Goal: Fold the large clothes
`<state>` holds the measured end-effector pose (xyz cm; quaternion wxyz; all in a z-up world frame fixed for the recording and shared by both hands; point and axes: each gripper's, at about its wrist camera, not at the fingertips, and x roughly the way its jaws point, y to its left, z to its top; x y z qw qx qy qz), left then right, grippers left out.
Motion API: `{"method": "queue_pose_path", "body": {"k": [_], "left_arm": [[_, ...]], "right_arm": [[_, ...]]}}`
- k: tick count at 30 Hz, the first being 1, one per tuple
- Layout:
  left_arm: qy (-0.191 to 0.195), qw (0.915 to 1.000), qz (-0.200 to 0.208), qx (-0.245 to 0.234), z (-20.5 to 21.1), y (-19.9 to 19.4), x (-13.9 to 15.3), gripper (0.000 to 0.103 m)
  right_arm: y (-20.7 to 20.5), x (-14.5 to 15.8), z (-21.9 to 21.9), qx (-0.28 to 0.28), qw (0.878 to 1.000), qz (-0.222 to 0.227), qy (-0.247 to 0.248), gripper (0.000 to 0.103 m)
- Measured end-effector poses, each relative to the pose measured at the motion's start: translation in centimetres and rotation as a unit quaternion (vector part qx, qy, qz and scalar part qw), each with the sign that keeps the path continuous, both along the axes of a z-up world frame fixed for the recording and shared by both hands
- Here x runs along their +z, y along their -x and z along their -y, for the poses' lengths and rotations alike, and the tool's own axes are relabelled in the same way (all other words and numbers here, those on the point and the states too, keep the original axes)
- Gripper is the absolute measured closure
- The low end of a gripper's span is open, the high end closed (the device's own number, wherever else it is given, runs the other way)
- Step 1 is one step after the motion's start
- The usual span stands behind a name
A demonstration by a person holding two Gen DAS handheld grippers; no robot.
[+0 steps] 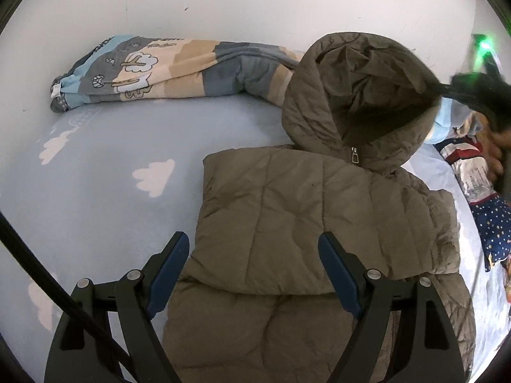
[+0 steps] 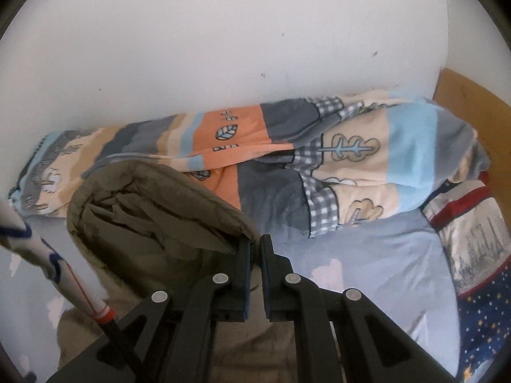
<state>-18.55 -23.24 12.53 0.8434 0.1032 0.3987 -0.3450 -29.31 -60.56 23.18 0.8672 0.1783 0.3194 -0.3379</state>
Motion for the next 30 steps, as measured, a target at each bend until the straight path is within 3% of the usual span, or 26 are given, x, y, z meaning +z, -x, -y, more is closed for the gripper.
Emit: {"method": "queue_pose_path", "body": {"k": [3,7,11,14,16,21,25,27,29,30], "left_arm": [[0.013,0.9998,-0.011,-0.003,-0.3,0.1,0.5,0.021],[0.061,0.9971,-0.040,-0.019,-1.0,0.1,2.0,0.021],[0.094,0.9933,-0.060,-0.030,-1.4,0.3,2.7,0.021],[0.096,0.9919,-0.073,-0.038,-0.8,0.5,2.2,0.021],[0.089,0.9916,-0.083,-0.042,-0.1,0.7,1.6,0.021],[0.075,0.9922,-0.084,-0.054,1.2,1.6,0.7,0.021],[0.083,0.9898,-0.097,-0.063,1.7,1.3,0.3,0.021],[0.101,0.9843,-0.131,-0.062,1.9,0.5,-0.3,0.021],[0.117,0.9781,-0.167,-0.043,2.2,-0.6,-1.3,0.021],[0.122,0.9755,-0.180,-0.036,2.4,-1.0,-1.8,0.021]], "right_arm": [[3.5,1.2,-4.0,0.017,1.000,0.016,0.018,0.097],[8.5,1.1,-8.7,0.028,0.999,0.043,0.014,0.097],[13.8,-0.8,-12.5,0.023,0.998,0.061,-0.007,0.097],[16.9,-4.6,-15.3,0.013,0.999,0.046,-0.024,0.101],[17.3,-7.4,-15.8,0.004,0.999,0.016,-0.033,0.101],[16.9,-14.2,-13.2,-0.026,0.992,-0.024,-0.123,0.101],[18.2,-13.4,-12.2,-0.021,0.980,0.049,-0.191,0.100],[18.4,-12.1,-12.1,-0.006,0.976,0.088,-0.201,0.091],[18.3,-11.8,-12.0,-0.007,0.971,0.108,-0.212,0.041],[18.6,-11.9,-11.8,-0.011,0.963,0.137,-0.231,0.034]]}}
